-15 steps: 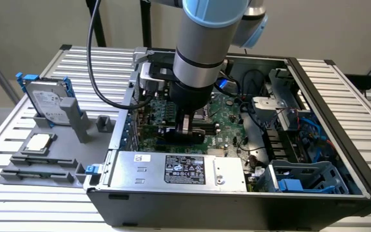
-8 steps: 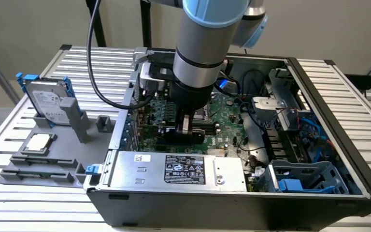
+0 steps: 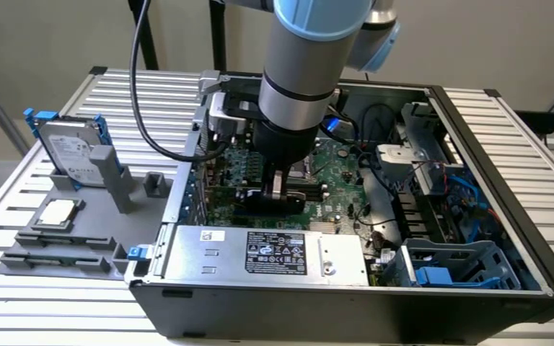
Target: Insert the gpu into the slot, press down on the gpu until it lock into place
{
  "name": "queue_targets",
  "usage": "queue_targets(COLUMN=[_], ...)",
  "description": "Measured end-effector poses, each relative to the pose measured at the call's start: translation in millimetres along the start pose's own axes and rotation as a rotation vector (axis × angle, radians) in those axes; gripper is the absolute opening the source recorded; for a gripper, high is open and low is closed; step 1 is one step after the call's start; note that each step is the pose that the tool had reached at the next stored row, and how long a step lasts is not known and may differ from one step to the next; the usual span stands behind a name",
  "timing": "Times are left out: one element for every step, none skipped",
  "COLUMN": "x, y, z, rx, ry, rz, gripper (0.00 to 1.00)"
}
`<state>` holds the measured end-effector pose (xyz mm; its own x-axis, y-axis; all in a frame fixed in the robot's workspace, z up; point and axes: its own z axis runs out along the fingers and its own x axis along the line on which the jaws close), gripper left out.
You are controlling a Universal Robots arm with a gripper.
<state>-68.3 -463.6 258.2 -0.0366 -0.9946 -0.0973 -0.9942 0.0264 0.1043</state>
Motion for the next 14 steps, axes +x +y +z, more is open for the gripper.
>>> queue_targets(x=[-0.6,-0.7,-0.8,-0.8,-0.8,-0.7,-0.7,-0.7,-0.7,-0.7,-0.7,-0.7,-0.7,-0.7], y=[-0.2,-0.1,0.0,0.0,0.1,0.1,0.0,-0.2,-0.5,-0.9,-1.2,-1.5,-1.9,-2.1], z=[0.5,0.7,0.5,0.3,0.1,0.0,0.1,0.2,0.4,0.5,0.7,0.8,0.8,0.9], rx=[-0.0001,-0.0011,-0.0021,-0.0038,-0.0048,-0.0051,-0.0052,-0.0056,-0.006,-0.0061,-0.0062,-0.0062,-0.0061,-0.006], ry=[-0.001,-0.0013,-0.001,-0.0004,0.0,0.0005,0.0006,0.0006,0.0005,0.0005,0.0004,0.0003,0.0003,0.0003], rz=[0.0,0.0,0.0,0.0,0.0,0.001,0.001,0.001,0.001,0.001,0.001,0.001,0.001,0.001], gripper=[0.26,0.26,0.26,0.26,0.26,0.26,0.26,0.26,0.26,0.26,0.26,0.26,0.26,0.26])
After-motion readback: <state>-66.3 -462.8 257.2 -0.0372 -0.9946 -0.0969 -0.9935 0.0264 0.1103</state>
